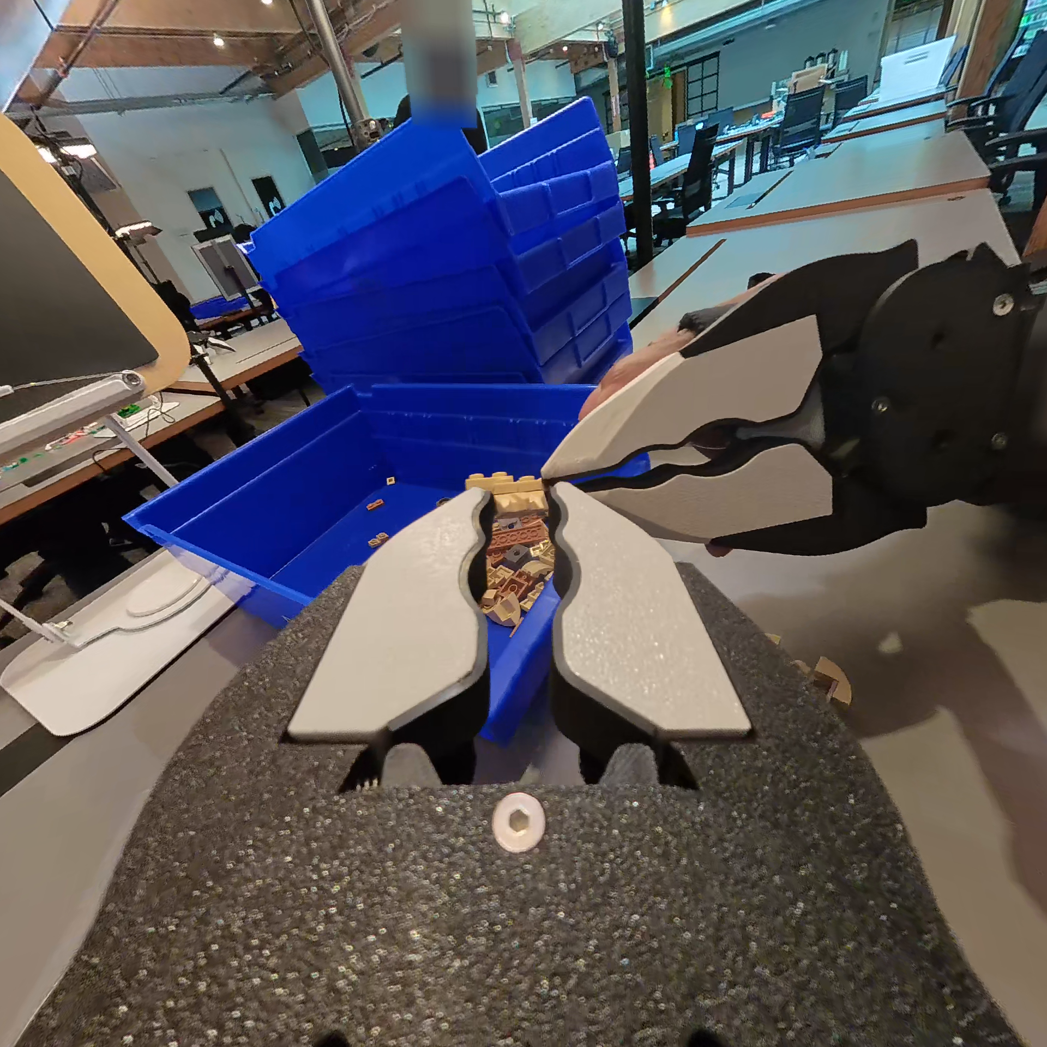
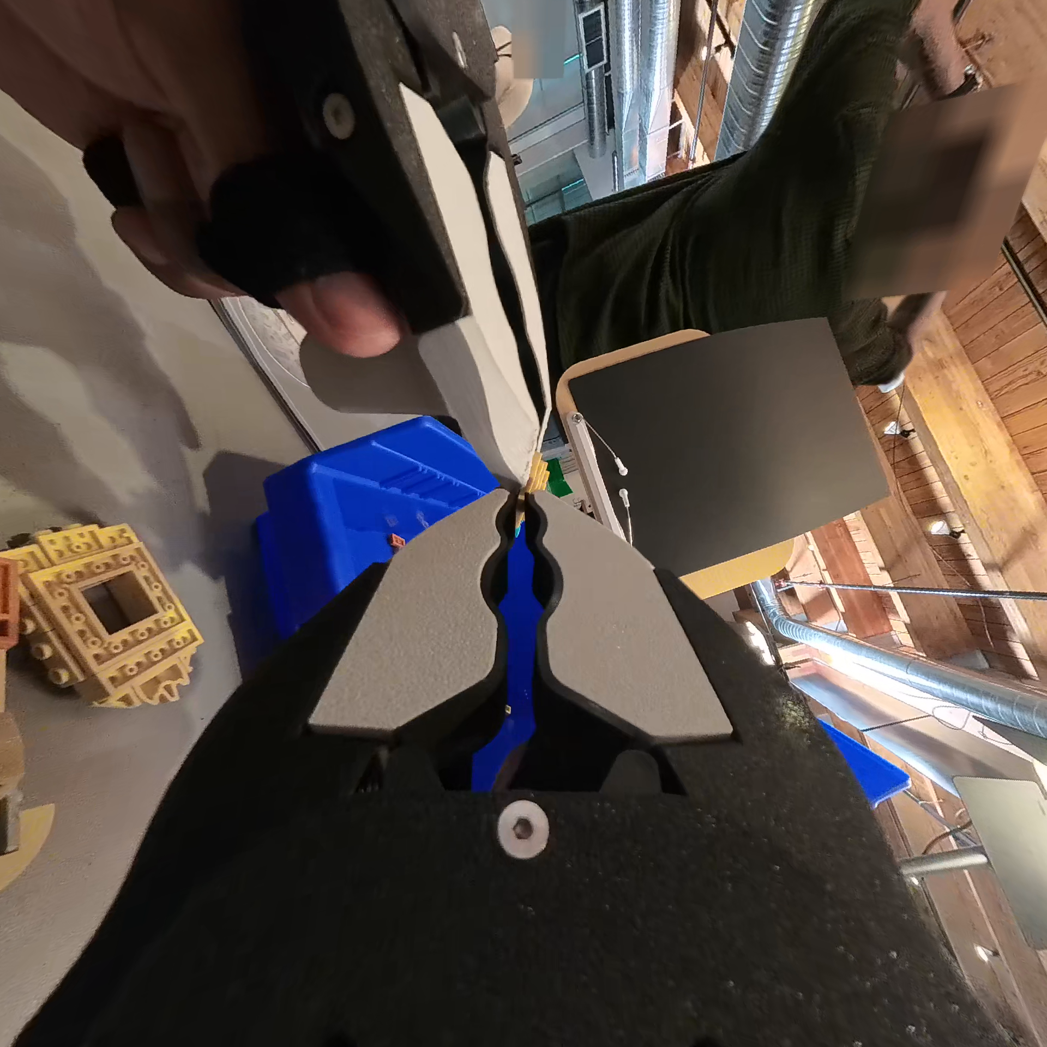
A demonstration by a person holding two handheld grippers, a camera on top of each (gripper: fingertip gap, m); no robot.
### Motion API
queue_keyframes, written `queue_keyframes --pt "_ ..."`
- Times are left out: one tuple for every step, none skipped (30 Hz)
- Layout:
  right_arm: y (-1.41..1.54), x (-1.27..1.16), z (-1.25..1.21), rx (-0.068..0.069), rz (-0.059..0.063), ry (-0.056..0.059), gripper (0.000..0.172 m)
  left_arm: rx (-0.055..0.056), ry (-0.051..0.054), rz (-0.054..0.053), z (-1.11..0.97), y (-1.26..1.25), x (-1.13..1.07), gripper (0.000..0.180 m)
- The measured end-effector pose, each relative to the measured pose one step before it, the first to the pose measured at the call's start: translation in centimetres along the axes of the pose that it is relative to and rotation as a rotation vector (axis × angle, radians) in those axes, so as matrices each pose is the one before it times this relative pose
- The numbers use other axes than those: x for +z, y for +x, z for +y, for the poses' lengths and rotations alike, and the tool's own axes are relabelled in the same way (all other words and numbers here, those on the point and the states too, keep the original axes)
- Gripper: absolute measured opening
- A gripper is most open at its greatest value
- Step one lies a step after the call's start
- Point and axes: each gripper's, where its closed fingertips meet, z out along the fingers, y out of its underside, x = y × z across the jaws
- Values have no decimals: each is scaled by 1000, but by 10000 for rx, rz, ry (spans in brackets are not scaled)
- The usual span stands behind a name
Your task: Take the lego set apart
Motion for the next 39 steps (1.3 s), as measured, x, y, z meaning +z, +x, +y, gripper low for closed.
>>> queue_keyframes --pt "-54 -4 -16 -23 -10 25 2 46 -30 4 49 13 -6 18" --pt "-57 -16 -40 -12 -5 39 2 83 -45 -2 43 2 -40 17" --pt "14 0 -67 3 30 47 2 122 23 -44 -45 -17 -43 17" --pt "49 8 -53 9 51 20 3 104 54 -138 -90 -103 -57 17" --pt "29 20 -11 9 38 -18 3 114 8 -111 -58 -41 -26 17" --pt "-4 29 47 8 9 -53 3 146 -51 -123 12 -25 23 17" --pt "-23 41 76 5 6 -65 3 186 -65 -140 43 -37 42 17" --pt "-27 28 83 11 9 -58 3 203 -40 -152 23 -22 47 16" --pt "-40 39 99 26 -7 -53 4 141 -36 -131 40 -28 43 16" --pt "-68 44 131 31 -32 -66 5 26 -35 -114 52 -83 39 16" --pt "-67 21 102 35 -46 -43 6 -81 -45 -17 80 -42 40 16" --pt "-108 25 116 57 -83 -55 8 -128 -43 1 101 -81 27 16" --pt "-122 45 164 88 -107 -79 10 -101 -5 44 75 -44 2 16" --pt "-80 43 148 94 -77 -78 11 -65 27 71 32 8 -16 16" --pt "-77 42 111 63 -60 -48 11 -60 1 82 55 40 -9 16" --pt "-94 41 75 29 -58 -38 11 -61 6 79 22 77 16 16" --pt "-65 53 82 1 -31 -56 11 -37 29 99 -23 137 25 16" --pt "-41 50 112 -28 -14 -75 11 -18 30 99 -48 171 19 16" --pt "-45 11 57 -47 -13 -39 10 39 -34 -8 41 22 27 16" --pt "-30 -8 25 -45 -13 -1 9 95 -36 23 54 34 -3 16" --pt "-1 -33 8 -32 -10 16 7 94 -11 30 8 32 -30 16" --pt "-3 -27 -10 -26 -39 24 7 137 -21 11 4 24 -32 16" --pt "-7 -29 0 -12 -68 18 7 218 -52 -15 33 38 -11 16" --pt "1 -49 -8 27 -79 40 6 270 -48 -25 13 44 -22 16" --pt "-15 -66 -26 79 -105 77 6 279 -34 -8 10 65 -41 16" --pt "-50 -93 -32 118 -148 94 6 307 -47 11 24 79 -38 16" --pt "-79 -93 -11 147 -184 82 6 308 -56 18 49 107 -37 16" --pt "-79 -77 -10 167 -190 72 6 292 -36 17 33 104 -27 16" --pt "-68 -72 -6 167 -170 59 6 233 -33 18 29 87 -12 16" --pt "-66 -61 3 138 -143 50 6 158 -11 14 1 73 -17 16" --pt "-78 -42 11 93 -133 36 6 163 -17 16 6 68 -11 16" --pt "-114 -31 36 68 -144 21 6 214 -51 24 69 93 2 16" --pt "-129 -30 36 70 -148 24 6 287 -57 2 63 98 -5 16" --pt "-118 -23 50 80 -135 30 6 293 -68 -19 73 92 -5 16" --pt "-110 -25 47 76 -121 29 6 246 -63 -25 32 81 8 16" --pt "-73 -24 48 56 -100 19 6 203 -56 -27 14 78 13 16" --pt "-71 -26 56 51 -98 5 6 157 -53 -15 23 65 37 16" --pt "-54 -33 51 46 -87 10 6 161 -41 -29 19 62 28 16" --pt "-64 -39 58 37 -89 2 6 153 -39 -24 12 73 29 16"
